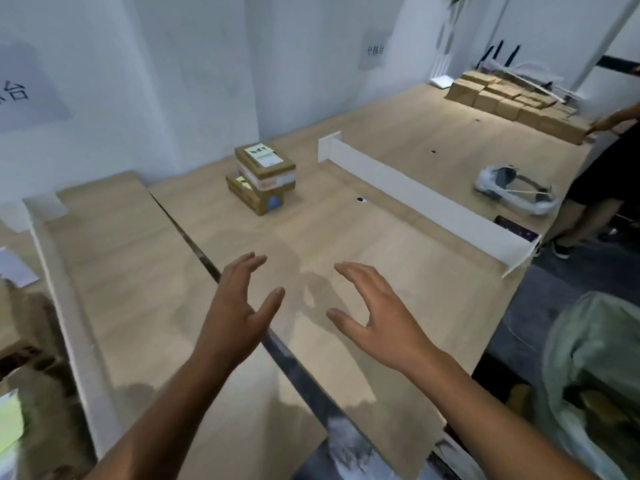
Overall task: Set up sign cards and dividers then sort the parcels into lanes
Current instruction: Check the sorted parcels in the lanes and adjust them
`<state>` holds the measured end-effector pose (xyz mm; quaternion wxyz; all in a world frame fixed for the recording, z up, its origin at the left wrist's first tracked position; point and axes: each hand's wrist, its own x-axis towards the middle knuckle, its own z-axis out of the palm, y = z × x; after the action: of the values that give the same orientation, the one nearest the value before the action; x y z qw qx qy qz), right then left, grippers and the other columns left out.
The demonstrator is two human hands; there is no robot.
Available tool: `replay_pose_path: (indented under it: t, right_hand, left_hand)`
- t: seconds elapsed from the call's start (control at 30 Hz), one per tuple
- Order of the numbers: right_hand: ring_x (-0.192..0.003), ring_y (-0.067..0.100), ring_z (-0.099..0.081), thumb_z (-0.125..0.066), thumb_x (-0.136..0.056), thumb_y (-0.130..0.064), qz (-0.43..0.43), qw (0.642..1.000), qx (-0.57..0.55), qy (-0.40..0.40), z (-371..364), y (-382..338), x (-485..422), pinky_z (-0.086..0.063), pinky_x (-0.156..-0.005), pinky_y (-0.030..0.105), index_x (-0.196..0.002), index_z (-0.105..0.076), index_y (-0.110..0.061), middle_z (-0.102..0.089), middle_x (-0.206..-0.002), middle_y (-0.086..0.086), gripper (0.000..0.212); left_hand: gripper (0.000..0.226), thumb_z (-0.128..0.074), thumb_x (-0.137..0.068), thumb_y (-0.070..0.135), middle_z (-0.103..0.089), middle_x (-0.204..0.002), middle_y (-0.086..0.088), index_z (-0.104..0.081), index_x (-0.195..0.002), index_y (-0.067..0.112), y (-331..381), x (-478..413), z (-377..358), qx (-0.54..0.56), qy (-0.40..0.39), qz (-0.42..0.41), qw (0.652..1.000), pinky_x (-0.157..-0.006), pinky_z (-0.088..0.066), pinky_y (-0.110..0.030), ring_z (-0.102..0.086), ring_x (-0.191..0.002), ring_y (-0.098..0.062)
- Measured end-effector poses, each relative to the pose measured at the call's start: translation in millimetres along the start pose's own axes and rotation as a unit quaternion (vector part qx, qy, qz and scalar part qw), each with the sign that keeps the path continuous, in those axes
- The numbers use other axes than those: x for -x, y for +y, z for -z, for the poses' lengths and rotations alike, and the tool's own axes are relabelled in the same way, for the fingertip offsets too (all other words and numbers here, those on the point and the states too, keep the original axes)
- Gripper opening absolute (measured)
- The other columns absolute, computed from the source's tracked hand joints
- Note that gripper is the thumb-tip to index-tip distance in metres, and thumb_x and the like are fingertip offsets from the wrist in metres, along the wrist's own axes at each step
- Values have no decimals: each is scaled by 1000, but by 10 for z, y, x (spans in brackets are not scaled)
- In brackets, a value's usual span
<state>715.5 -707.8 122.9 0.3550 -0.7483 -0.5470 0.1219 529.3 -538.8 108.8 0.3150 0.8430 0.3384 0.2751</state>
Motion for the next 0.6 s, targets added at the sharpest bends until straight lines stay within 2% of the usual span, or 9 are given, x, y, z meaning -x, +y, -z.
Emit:
replay_pose_path:
  t: [0.17,0.3,0.43,0.6]
  right_hand:
    - [-141,4,-37,-56,-90,-61,16,1000,-10,-1,409,445,-768,-37,-115,28,-151,-40,-33,-40,-150,-14,69]
    - [-140,6,-39,-62,-92,-51,64,997,-26,-14,574,815,-1404,-36,-116,28,-149,-45,-24,-45,-148,-10,65]
    - [-139,6,-39,-66,-93,-45,103,992,-48,-58,663,1128,-1995,-34,-116,26,-148,-45,-23,-45,-146,-11,63]
    - [-137,12,-43,-72,-93,-35,138,985,-42,-91,547,1428,-2979,-35,-116,32,-149,-47,-20,-47,-145,-6,63]
  left_hand:
    - [60,-67,-92,46,-43,-154,5,-47,-146,30,128,-688,-316,-20,1,7,1000,-109,-29,-24,-33,-134,6]
    - [62,-67,-91,45,-46,-152,0,-50,-145,22,177,-1247,-478,-51,34,22,998,-111,-31,-28,-41,-141,-11]
    - [70,-54,-86,67,-40,-154,9,-44,-146,33,166,-1608,-586,-64,49,53,995,-110,-31,-27,-33,-136,4]
    - [72,-59,-86,64,-38,-155,5,-43,-148,30,-95,-2310,-698,-81,54,83,992,-111,-31,-26,-30,-138,5]
